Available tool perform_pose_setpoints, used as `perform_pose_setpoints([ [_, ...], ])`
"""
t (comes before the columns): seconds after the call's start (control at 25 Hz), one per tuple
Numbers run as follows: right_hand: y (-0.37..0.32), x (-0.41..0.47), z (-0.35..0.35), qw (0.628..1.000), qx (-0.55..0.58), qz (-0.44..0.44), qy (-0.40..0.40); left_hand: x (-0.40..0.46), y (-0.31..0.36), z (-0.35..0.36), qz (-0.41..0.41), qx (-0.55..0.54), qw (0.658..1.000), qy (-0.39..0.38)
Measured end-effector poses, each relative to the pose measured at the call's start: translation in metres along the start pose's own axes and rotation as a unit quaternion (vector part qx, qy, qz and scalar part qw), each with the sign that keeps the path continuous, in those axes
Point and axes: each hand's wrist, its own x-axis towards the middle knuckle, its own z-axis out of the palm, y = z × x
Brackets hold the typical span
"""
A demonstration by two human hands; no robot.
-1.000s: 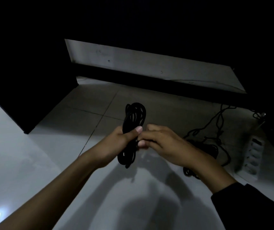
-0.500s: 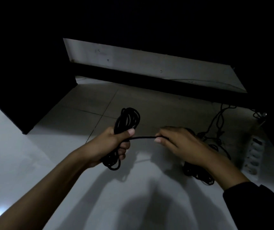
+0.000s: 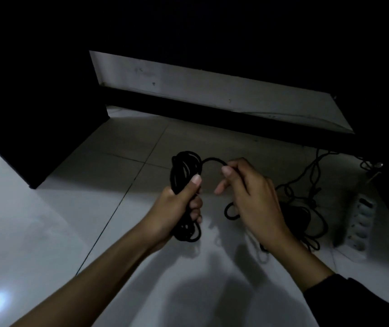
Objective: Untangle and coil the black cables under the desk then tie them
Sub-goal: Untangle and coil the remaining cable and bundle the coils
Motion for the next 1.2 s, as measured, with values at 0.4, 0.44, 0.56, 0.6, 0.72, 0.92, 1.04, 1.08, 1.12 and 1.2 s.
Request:
perform_pose_setpoints([
  [0.4, -0.007, 0.01, 0.013, 0.96, 0.193, 0.199, 0.051, 0.006, -0.012, 0.034, 0.071, 0.007, 0.997, -0.022],
  [0.44, -0.007, 0.009, 0.014, 0.956, 0.206, 0.201, 0.055, 0.006, -0.014, 0.035, 0.066, -0.003, 0.998, -0.02],
  [0.56, -0.009, 0.006, 0.014, 0.948, 0.232, 0.201, 0.086, 0.007, -0.019, 0.037, 0.045, -0.046, 0.998, -0.005],
  [0.6, -0.008, 0.007, 0.014, 0.944, 0.238, 0.203, 0.102, 0.008, -0.021, 0.038, 0.042, -0.052, 0.998, 0.003],
  [0.72, -0.006, 0.006, 0.017, 0.949, 0.198, 0.195, 0.151, 0.01, -0.025, 0.044, 0.037, -0.058, 0.997, 0.023],
  [0.92, -0.008, -0.008, 0.021, 0.965, 0.157, 0.133, 0.163, 0.012, -0.019, 0.048, 0.044, -0.068, 0.995, 0.055],
  [1.04, -0.008, -0.011, 0.013, 0.98, 0.133, 0.104, 0.109, 0.015, -0.012, 0.042, 0.04, -0.063, 0.996, 0.047],
  [1.08, -0.006, -0.011, 0.01, 0.982, 0.132, 0.103, 0.092, 0.015, -0.01, 0.04, 0.039, -0.064, 0.996, 0.043],
  [1.12, -0.003, -0.012, 0.008, 0.981, 0.136, 0.111, 0.078, 0.016, -0.008, 0.038, 0.041, -0.065, 0.996, 0.045],
  [1.2, 0.002, -0.015, 0.004, 0.979, 0.136, 0.146, 0.044, 0.017, -0.003, 0.034, 0.054, -0.069, 0.994, 0.063],
])
